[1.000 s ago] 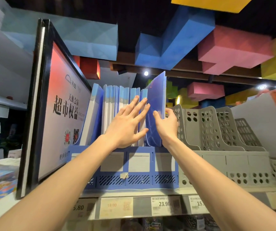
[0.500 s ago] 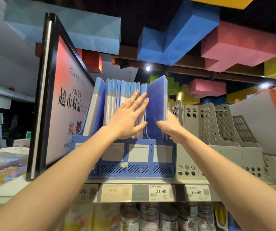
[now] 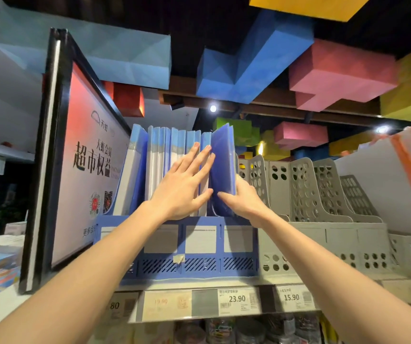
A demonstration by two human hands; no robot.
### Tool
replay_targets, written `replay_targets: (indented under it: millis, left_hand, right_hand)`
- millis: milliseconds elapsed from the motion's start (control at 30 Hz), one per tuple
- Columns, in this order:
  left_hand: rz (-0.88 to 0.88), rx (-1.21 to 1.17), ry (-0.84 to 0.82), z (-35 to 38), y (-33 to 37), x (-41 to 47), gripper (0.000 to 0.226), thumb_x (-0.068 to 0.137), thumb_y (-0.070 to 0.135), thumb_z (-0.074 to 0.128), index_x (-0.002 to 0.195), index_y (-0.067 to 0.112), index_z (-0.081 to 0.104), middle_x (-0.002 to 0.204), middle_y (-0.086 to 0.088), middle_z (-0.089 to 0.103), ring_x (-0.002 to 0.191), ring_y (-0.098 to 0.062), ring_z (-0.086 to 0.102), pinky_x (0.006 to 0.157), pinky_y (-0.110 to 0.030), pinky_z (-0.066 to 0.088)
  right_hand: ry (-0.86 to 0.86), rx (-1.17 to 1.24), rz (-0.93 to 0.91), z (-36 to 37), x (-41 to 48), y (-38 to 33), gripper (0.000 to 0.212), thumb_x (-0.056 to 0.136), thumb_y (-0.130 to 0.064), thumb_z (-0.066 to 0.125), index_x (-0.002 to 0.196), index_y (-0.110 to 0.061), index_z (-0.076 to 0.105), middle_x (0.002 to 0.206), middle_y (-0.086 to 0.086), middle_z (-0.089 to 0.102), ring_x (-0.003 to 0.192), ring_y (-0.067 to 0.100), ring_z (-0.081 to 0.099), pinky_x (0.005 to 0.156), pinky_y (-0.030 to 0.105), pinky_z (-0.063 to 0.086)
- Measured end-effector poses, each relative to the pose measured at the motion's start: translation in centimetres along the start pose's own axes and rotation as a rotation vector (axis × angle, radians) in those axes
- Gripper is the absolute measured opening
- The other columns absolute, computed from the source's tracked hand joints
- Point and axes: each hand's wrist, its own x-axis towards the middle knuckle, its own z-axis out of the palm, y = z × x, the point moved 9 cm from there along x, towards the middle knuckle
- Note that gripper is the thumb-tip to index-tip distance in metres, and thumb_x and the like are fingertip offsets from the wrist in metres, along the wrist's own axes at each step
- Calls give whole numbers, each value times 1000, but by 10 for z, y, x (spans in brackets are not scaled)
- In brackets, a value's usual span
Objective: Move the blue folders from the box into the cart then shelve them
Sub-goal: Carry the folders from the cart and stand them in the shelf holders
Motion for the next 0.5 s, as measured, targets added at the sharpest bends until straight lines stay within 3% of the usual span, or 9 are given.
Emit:
replay_targets:
  millis: [100, 200, 267, 333, 433, 500]
  left_hand:
    - [2, -4, 2, -2, 2, 0, 78, 103, 54, 36, 161, 23, -5, 167, 3, -18, 151, -16, -25, 123, -39, -1]
    - [3, 4, 8, -4, 3, -1, 78, 103, 54, 36, 161, 23, -4, 167, 4, -18, 152, -17, -24, 124, -40, -1]
    - [2, 1, 2, -4, 2, -1, 77, 103, 55, 35, 161, 23, -4, 167, 5, -19, 152, -16, -25, 123, -39, -1]
    - [-3, -21, -1, -4, 2, -1, 74, 104, 52, 34, 161, 25, -4, 167, 7, -19, 151, -15, -25, 124, -41, 1]
    - [-21, -53, -5, -5, 1, -1, 70, 105, 49, 32, 161, 26, -3, 167, 7, -17, 151, -13, -25, 124, -43, 2]
    - [-27, -39, -6, -5, 1, -1, 70, 105, 50, 32, 161, 26, -2, 167, 7, -16, 151, -13, -25, 124, -43, 3]
  right_hand:
    - [-136, -126, 35, 1, -4, 7, 65, 82, -43, 69, 138, -23, 43, 125, 1, 61, 109, 22, 61, 90, 45, 56]
    - [-229, -221, 101, 1, -8, 3, 81, 72, -70, 61, 131, -16, 46, 116, 0, 62, 101, 17, 62, 90, 43, 55]
    - [-150, -198, 95, -9, -6, -7, 61, 86, -59, 61, 121, -11, 48, 112, -4, 57, 101, 15, 56, 88, 34, 47]
    - [-25, -161, 55, -21, -2, -11, 39, 93, -39, 62, 119, -14, 47, 119, -2, 56, 109, 18, 54, 86, 35, 46]
    - [66, -166, 45, -27, -4, -6, 23, 96, -26, 58, 107, -13, 43, 110, 6, 56, 98, 20, 52, 72, 33, 45]
    - [106, -184, 87, -30, -6, -2, 18, 98, -20, 53, 109, -11, 41, 114, 12, 53, 97, 24, 48, 72, 34, 42]
